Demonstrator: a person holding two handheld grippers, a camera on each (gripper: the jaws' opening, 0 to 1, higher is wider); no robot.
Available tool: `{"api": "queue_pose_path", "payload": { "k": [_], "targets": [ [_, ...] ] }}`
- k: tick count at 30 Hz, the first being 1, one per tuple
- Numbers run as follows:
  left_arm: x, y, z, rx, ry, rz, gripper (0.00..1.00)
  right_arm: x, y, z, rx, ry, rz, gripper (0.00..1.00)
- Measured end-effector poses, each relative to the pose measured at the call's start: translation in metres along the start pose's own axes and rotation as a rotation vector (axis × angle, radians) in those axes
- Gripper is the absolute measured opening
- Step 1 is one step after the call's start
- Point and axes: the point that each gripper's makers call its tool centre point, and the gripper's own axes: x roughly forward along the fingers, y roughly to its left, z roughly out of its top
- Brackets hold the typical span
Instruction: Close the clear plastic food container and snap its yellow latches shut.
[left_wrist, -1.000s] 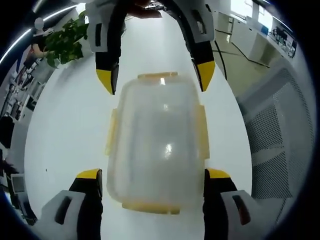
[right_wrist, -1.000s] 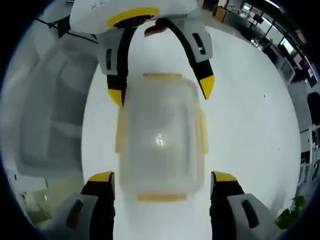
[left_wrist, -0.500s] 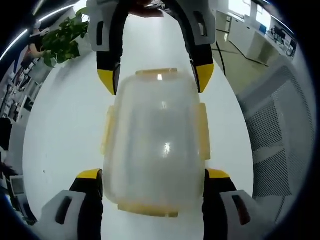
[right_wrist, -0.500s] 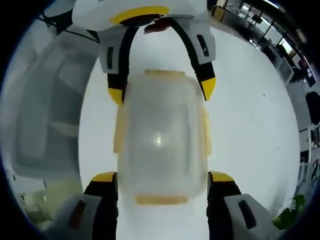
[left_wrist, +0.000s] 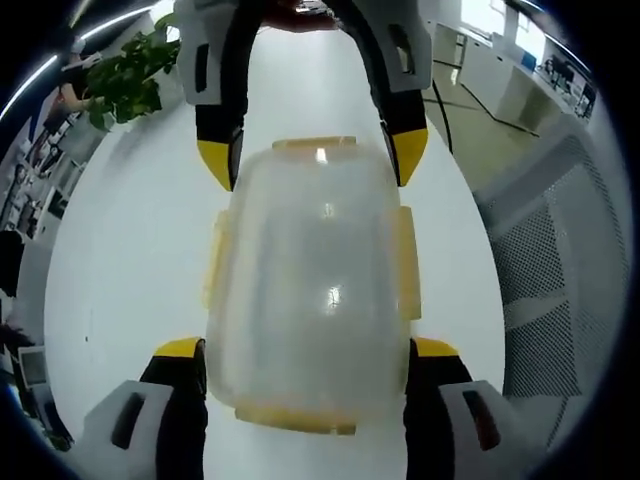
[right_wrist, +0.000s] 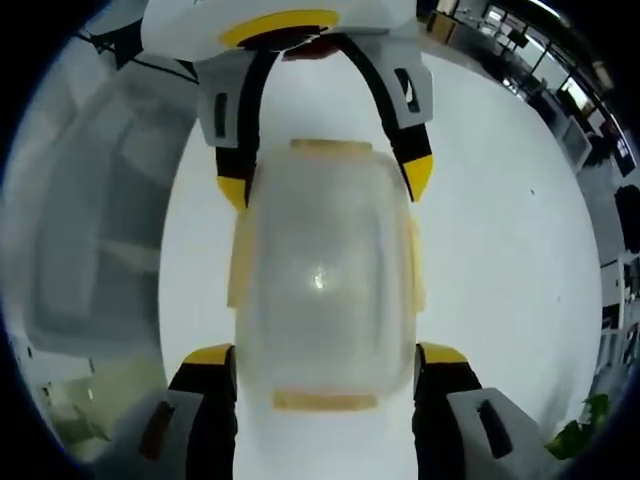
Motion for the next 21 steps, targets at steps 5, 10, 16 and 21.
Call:
{"api": "queue_pose_path", "payload": {
  "k": [5, 10, 16, 21],
  "targets": [
    [-0.001, 0.0, -0.004, -0.005, -0.003, 0.0, 0.82, 0.002, 0.0, 0.004, -0.003, 0.004, 0.008, 0.71],
    [-0.003, 0.0, -0.011, -0.008, 0.005, 0.003, 0.82, 0.005, 0.0, 0.012, -0.007, 0.004, 0.009, 0.71],
    [-0.008, -0.001, -0.024, -0.026, 0.017, 0.01, 0.82, 0.008, 0.0, 0.024, -0.026, 0.006, 0.015, 0.71],
    [-0.013, -0.001, -0.036, -0.042, 0.016, 0.016, 0.82, 0.012, 0.0, 0.036, -0.038, 0.007, 0.018, 0.71]
  ]
}}
